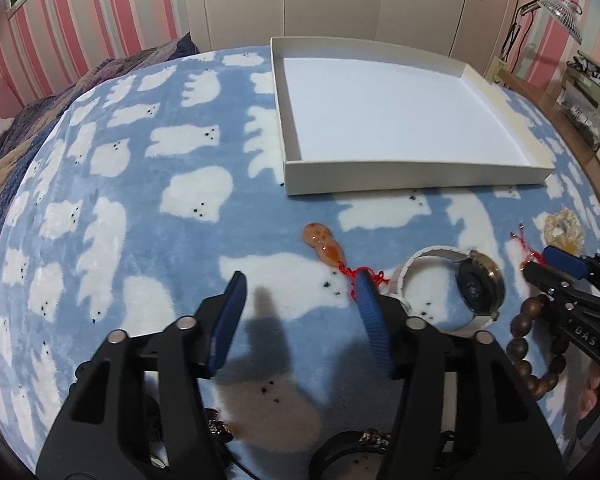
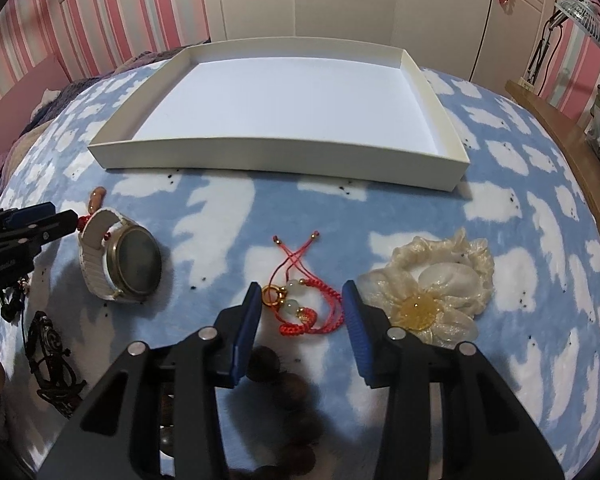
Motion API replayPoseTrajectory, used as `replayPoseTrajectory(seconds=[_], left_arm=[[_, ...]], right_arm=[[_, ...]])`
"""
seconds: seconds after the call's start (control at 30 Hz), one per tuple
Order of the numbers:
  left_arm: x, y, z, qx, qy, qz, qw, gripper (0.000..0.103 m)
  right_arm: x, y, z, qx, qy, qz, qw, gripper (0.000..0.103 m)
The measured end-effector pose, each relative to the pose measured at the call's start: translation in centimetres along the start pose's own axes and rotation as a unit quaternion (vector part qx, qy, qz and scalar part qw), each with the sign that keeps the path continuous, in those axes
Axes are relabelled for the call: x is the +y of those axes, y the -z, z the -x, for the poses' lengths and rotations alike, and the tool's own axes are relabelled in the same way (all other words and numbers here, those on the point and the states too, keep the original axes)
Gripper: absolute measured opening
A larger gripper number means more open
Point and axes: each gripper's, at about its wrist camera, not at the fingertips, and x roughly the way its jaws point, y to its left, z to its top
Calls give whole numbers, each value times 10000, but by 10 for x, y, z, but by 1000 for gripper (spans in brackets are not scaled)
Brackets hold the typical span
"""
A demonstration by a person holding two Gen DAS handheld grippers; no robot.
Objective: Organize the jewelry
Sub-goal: 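Grasp the orange gourd charm with left tool while right tool grasps red-string bead charm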
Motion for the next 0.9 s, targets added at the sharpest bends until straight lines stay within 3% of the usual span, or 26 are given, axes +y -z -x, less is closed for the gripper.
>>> replayPoseTrajectory(seconds=[0.5, 0.63, 0.9], left_arm=[[-14, 2, -17, 198, 142, -141, 9996, 60], [-10, 1, -20, 243, 242, -91, 9994, 53], [-11, 1, -21, 247, 296, -190, 9991, 26]], right_arm=[[-1, 2, -2, 23, -23, -22, 10000, 42], [-2, 2, -2, 0, -65, -63, 10000, 42], [0, 2, -3, -10, -2, 6, 10000, 32]])
